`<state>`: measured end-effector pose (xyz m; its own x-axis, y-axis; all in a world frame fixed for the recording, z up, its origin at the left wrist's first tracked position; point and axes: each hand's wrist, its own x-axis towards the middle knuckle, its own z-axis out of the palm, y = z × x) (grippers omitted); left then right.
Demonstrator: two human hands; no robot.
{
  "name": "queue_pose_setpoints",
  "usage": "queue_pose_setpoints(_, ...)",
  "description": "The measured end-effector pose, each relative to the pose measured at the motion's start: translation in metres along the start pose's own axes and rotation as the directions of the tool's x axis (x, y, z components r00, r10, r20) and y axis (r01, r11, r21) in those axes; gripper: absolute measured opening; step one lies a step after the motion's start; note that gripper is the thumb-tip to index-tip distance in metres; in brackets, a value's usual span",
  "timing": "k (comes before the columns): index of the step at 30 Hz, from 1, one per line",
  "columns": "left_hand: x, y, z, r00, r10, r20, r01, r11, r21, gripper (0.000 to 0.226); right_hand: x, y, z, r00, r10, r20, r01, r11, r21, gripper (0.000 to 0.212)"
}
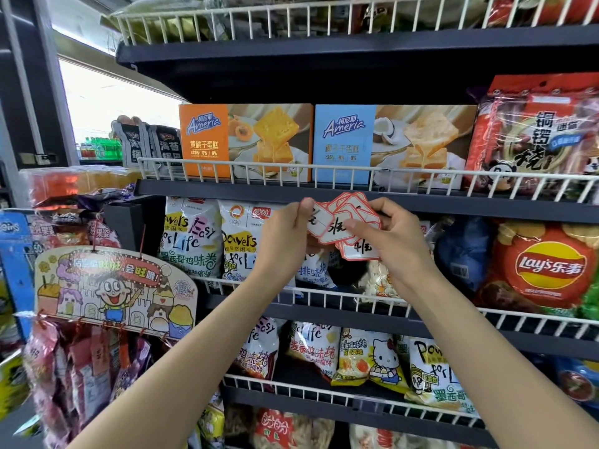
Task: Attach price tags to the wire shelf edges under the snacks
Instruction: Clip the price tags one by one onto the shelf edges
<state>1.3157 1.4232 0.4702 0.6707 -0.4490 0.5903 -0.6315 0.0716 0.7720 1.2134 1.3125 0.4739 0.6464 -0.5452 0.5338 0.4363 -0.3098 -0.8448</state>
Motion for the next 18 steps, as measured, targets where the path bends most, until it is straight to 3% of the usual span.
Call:
queue_pose_setpoints(4, 0.0038, 0.0003, -0.0076, 0.986, -0.065, -0.153, 0.043, 0.989, -0.142, 0.039, 0.0007, 0.0006, -0.0042, 1.0, 0.007, -0.008, -0.007, 1.0, 0.0, 0.02)
queue_pose_setpoints(11, -0.0028, 0.0023, 0.0019, 0.995, -0.017, 0.096, 0.032, 0.987, -0.156, 0.029, 0.0001, -0.0018, 0.0024, 0.999, -0.041, -0.023, 0.04, 0.998, -0.056, 0.022)
queue_pose_setpoints(18, -0.001, 0.0021, -0.0014, 0.999, -0.042, -0.025, 0.037, 0.985, -0.171, 0.013, 0.0022, -0.0001, -0.0018, 1.0, 0.023, 0.003, -0.022, 0.999, -0.034, 0.009)
